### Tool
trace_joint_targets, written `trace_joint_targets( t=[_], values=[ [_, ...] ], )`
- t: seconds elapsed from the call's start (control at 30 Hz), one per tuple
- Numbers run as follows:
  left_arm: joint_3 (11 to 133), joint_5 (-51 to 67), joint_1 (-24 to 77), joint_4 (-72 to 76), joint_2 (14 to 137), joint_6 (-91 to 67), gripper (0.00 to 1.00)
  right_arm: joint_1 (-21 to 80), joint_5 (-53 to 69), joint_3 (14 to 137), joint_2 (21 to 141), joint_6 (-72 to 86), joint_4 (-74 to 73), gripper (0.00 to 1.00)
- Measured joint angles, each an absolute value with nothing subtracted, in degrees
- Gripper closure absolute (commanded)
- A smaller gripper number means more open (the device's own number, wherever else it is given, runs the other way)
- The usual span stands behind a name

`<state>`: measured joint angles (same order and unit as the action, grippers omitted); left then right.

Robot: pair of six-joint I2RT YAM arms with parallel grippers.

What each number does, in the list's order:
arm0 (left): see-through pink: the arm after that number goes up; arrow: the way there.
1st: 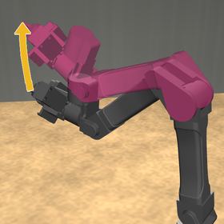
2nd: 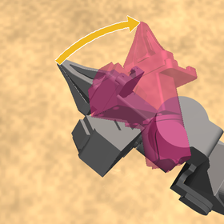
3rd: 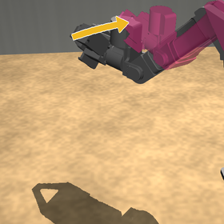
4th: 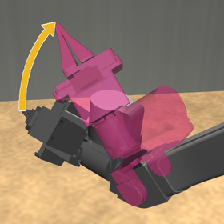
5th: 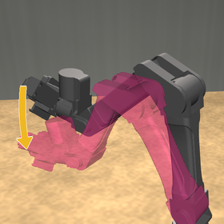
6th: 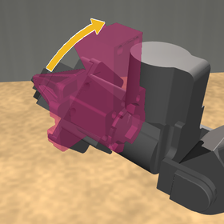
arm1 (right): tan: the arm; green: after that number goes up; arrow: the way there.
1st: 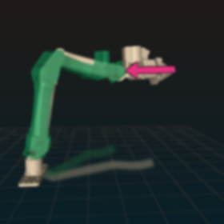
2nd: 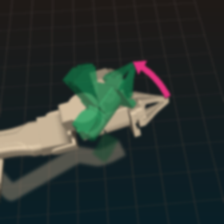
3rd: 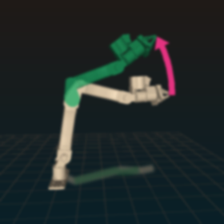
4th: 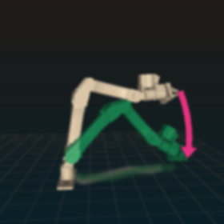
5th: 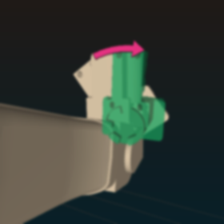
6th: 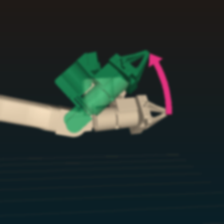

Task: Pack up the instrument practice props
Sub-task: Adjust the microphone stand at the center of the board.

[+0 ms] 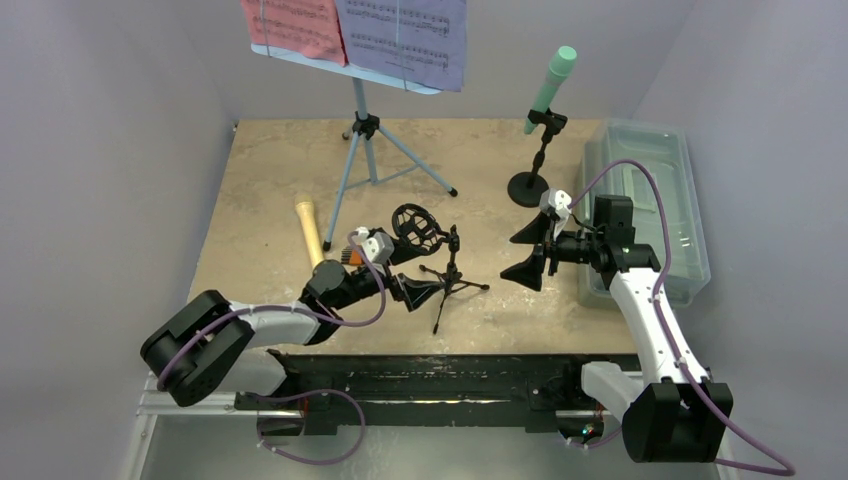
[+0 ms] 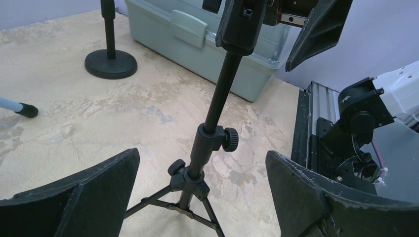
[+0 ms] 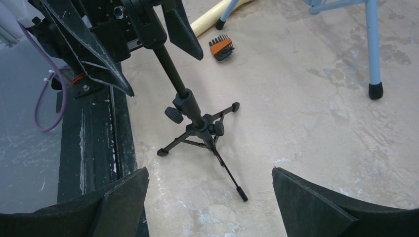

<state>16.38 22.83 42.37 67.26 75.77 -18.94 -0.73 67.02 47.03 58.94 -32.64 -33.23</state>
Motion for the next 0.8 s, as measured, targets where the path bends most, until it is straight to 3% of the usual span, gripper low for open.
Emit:
trace_joint_targets(
  t=[0.53, 0.8],
  values=[
    [18.37, 25.61, 42.04, 70.87, 78.87, -17.67, 0.03, -0.73, 67.02, 47.03, 58.94, -32.64, -33.23, 0.01],
    [19.22, 27.29, 42.02, 76.07, 82.76, -16.43, 0.11, -0.73, 67.0, 47.05, 58.94, -32.64, -33.23, 0.01]
  ],
)
